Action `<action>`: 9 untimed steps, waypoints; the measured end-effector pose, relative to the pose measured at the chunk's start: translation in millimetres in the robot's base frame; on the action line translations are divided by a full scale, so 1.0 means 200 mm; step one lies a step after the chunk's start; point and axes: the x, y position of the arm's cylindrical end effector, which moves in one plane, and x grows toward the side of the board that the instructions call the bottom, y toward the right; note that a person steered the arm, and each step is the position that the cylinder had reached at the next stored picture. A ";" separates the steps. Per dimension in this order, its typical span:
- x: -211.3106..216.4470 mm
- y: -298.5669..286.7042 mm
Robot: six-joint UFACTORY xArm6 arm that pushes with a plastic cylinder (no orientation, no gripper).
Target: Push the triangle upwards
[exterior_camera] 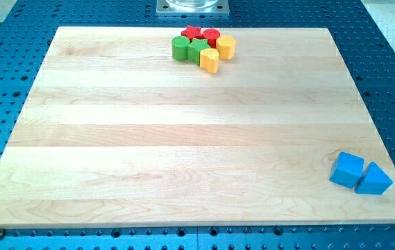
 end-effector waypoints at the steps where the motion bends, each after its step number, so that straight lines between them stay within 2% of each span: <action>1: 0.26 -0.20; 3: 0.30 -0.31; 5: -0.02 -0.31; 9: -0.16 -0.18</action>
